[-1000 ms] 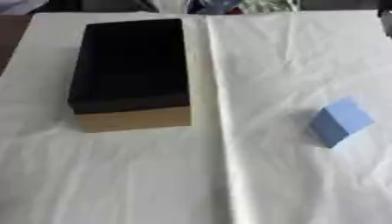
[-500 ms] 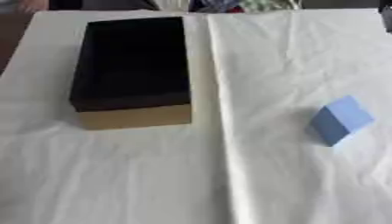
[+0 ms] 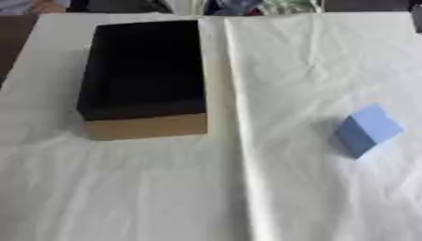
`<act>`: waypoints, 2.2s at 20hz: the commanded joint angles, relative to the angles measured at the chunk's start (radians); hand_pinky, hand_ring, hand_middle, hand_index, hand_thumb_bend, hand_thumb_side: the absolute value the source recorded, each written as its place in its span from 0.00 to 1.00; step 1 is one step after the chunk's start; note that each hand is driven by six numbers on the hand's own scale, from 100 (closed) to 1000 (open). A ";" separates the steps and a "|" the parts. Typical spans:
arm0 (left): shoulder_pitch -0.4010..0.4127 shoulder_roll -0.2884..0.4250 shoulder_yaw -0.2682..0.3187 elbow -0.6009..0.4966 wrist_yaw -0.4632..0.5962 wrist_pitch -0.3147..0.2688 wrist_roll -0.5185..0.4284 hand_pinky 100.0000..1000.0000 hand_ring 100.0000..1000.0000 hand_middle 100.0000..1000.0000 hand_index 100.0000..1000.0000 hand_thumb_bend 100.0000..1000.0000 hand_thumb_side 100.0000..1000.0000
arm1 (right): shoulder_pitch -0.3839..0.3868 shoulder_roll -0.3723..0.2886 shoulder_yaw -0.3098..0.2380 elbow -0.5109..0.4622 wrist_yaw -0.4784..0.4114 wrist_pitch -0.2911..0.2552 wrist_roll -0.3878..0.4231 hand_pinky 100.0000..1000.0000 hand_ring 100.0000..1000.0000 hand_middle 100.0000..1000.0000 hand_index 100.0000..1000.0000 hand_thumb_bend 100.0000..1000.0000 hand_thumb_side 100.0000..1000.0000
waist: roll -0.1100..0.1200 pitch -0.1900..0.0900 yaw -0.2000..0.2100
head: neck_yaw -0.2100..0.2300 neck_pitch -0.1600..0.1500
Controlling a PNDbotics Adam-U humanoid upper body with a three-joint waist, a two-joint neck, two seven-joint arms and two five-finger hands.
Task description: Pick up objects on the table and place them in the box.
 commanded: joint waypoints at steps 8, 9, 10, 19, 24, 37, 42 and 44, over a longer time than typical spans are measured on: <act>-0.002 0.013 0.008 -0.019 0.004 -0.001 0.007 1.00 0.61 0.63 0.86 0.00 0.63 | -0.024 -0.017 -0.001 -0.009 -0.017 -0.010 -0.009 0.90 0.81 0.67 0.80 0.00 0.00 | -0.001 -0.036 -0.003 | 0.001 -0.004; -0.001 0.013 0.008 -0.019 0.004 0.000 0.007 1.00 0.61 0.63 0.86 0.00 0.63 | -0.024 -0.016 -0.001 -0.009 -0.018 -0.012 -0.009 0.90 0.81 0.67 0.80 0.00 0.00 | -0.002 -0.038 -0.003 | 0.002 -0.004; -0.001 0.014 0.008 -0.019 0.004 0.000 0.007 1.00 0.61 0.63 0.86 0.00 0.63 | -0.024 -0.015 -0.001 -0.009 -0.019 -0.013 -0.008 0.90 0.81 0.66 0.80 0.00 0.00 | -0.002 -0.040 -0.002 | 0.003 -0.004; -0.001 0.015 0.009 -0.019 0.006 0.001 0.007 1.00 0.61 0.63 0.86 0.00 0.63 | -0.027 -0.010 0.001 -0.009 -0.022 -0.022 0.005 0.90 0.81 0.66 0.80 0.00 0.00 | -0.005 -0.048 -0.003 | 0.005 -0.002; 0.000 0.017 0.009 -0.019 0.007 0.001 0.007 1.00 0.61 0.63 0.86 0.00 0.63 | -0.020 -0.014 0.006 -0.009 -0.026 -0.031 0.018 0.90 0.81 0.67 0.80 0.00 0.00 | -0.005 -0.053 -0.006 | 0.002 0.003; 0.003 0.027 0.008 -0.019 0.007 0.005 0.006 1.00 0.61 0.63 0.86 0.00 0.62 | 0.045 -0.090 0.099 -0.009 -0.108 0.045 0.222 0.92 0.90 0.79 0.91 0.00 0.44 | -0.008 -0.070 -0.024 | -0.009 0.028; 0.003 0.029 0.008 -0.019 0.008 0.007 0.003 1.00 0.61 0.63 0.86 0.00 0.62 | 0.059 -0.095 0.124 -0.009 -0.130 0.080 0.283 0.93 0.91 0.80 0.92 0.00 0.59 | -0.006 -0.074 -0.030 | -0.007 0.031; 0.004 0.029 0.008 -0.019 0.008 0.008 0.003 1.00 0.61 0.63 0.86 0.00 0.62 | 0.061 -0.096 0.128 -0.009 -0.135 0.063 0.298 0.94 0.92 0.81 0.93 0.00 0.60 | -0.005 -0.076 -0.032 | -0.007 0.031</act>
